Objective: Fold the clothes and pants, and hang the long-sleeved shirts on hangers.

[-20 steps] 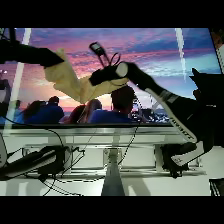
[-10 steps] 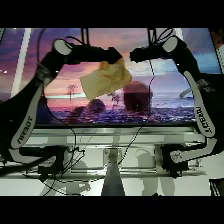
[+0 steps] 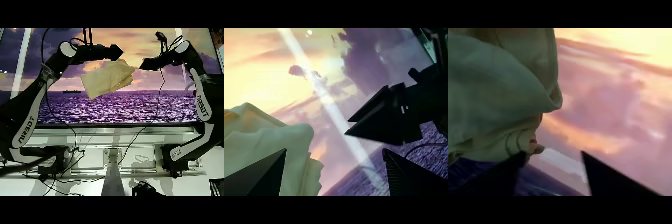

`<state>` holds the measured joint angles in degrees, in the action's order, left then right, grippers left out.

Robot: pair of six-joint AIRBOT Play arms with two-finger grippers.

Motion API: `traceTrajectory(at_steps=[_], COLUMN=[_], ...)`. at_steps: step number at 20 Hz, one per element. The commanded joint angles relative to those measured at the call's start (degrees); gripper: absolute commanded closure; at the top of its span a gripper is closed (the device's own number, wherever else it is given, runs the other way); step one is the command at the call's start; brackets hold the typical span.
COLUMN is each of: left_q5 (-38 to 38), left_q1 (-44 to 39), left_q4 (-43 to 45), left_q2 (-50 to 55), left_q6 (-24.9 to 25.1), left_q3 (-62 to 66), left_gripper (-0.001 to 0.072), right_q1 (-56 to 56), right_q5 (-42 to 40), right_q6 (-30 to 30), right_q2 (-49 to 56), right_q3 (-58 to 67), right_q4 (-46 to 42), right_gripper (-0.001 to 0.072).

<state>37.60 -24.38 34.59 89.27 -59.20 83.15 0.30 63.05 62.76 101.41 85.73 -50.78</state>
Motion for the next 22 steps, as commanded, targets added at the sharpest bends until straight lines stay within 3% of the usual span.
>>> traceTrajectory(at_steps=[1,5,8,11,17,18,19,20,21,22], left_q5=[2.19,2.56,2.73,4.52,4.68,4.7,4.68,4.7,4.7,5.14], left_q1=[1.05,1.03,1.03,1.03,1.55,1.68,1.88,2.03,2.23,2.8], left_q4=[0.07,0.04,0.04,0.07,0.09,0.09,0.07,0.07,0.09,0.09], left_q2=[-0.48,-0.48,-0.48,-0.48,-0.46,-0.46,-0.46,-0.46,-0.48,-0.55], left_q6=[0.02,0.0,0.0,0.0,0.0,0.0,0.0,0.0,0.02,0.02], left_q3=[-0.02,-0.02,-0.02,-0.02,-0.02,-0.02,-0.02,-0.02,-0.02,0.0], left_gripper=[0.0009,0.001,0.001,0.001,0.001,0.001,0.0011,0.0011,0.0011,0.0013], right_q1=[0.63,5.51,8.7,7.96,9.66,11.06,12.87,14.53,16.04,16.92], right_q5=[-2.03,-4.76,-11.45,-11.28,-1.6,-2.16,-3.82,-6.32,-8.98,-10.84], right_q6=[4.39,5.07,18.34,23.82,17.92,17.88,17.88,17.88,17.88,17.88], right_q2=[5.22,5.92,6.21,7.45,11.63,12.04,12.26,12.28,12.07,11.61], right_q3=[-0.02,-0.02,-0.02,0.35,0.81,0.81,0.81,0.81,0.81,0.81], right_q4=[10.75,8.68,-1.31,-1.53,13.9,15.1,15.06,14.91,14.97,14.95], right_gripper=[-0.0007,-0.0005,0.0003,0.0007,0.0027,0.0069,0.0188,0.0343,0.0568,0.0697])
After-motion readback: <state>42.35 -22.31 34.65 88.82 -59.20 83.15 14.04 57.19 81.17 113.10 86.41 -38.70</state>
